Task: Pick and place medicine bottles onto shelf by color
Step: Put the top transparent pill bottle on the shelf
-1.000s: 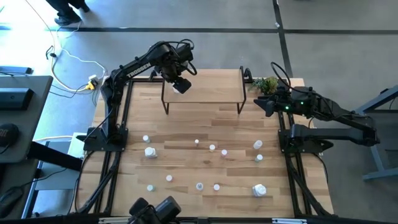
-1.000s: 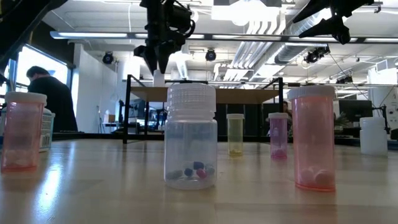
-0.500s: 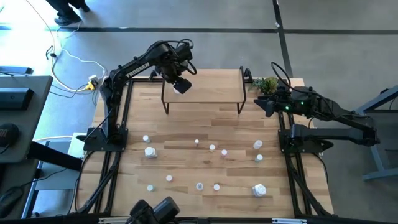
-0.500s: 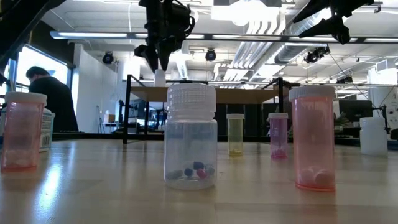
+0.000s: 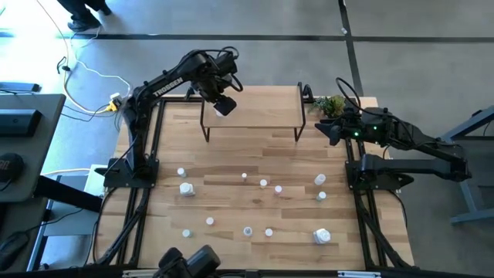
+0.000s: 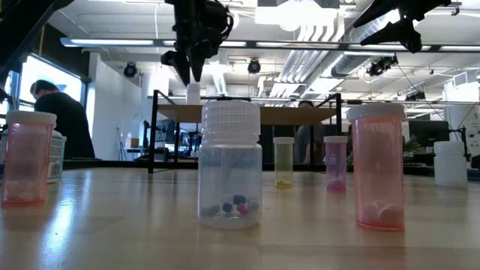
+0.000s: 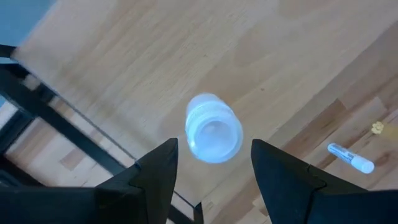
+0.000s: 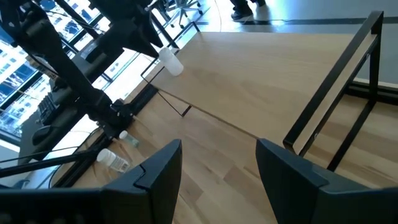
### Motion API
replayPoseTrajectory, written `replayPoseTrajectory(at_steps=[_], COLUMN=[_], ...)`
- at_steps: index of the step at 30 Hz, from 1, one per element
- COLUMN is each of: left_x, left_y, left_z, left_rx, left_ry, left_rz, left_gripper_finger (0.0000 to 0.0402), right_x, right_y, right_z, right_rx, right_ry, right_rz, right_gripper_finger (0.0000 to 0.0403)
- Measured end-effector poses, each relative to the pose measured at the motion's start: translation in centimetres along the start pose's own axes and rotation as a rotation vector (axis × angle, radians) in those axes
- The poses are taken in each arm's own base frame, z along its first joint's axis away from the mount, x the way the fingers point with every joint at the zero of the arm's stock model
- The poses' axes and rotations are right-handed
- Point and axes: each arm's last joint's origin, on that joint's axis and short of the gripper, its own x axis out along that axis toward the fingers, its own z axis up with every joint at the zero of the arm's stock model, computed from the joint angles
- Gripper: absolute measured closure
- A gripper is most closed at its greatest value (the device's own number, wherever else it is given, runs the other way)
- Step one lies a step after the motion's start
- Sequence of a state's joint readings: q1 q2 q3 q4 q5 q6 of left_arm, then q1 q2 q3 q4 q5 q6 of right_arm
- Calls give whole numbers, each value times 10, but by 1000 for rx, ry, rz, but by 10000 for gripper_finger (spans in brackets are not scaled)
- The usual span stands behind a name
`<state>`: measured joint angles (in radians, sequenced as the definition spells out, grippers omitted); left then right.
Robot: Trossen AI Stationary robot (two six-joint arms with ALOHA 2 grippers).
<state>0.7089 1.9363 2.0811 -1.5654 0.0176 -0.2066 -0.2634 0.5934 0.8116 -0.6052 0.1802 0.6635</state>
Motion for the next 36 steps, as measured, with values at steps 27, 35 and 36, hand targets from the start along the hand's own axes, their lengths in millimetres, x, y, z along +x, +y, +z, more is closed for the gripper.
replayPoseTrajectory(at_steps=[27, 35, 36], left_x=[-91, -66, -62], left_y=[-58, -78, -80], left_z=[-70, -103, -107], left_rx=[114, 84, 80], left_ry=[-450, -457, -460], left_rz=[-97, -180, -192], left_gripper_finger=[206, 206, 206], right_x=[1, 5, 6], right_y=[7, 5, 5], right_z=[-7, -28, -31], right_rx=[-96, -31, -25], right_ry=[150, 400, 433], right_rz=[179, 122, 112], right_gripper_finger=[206, 206, 206])
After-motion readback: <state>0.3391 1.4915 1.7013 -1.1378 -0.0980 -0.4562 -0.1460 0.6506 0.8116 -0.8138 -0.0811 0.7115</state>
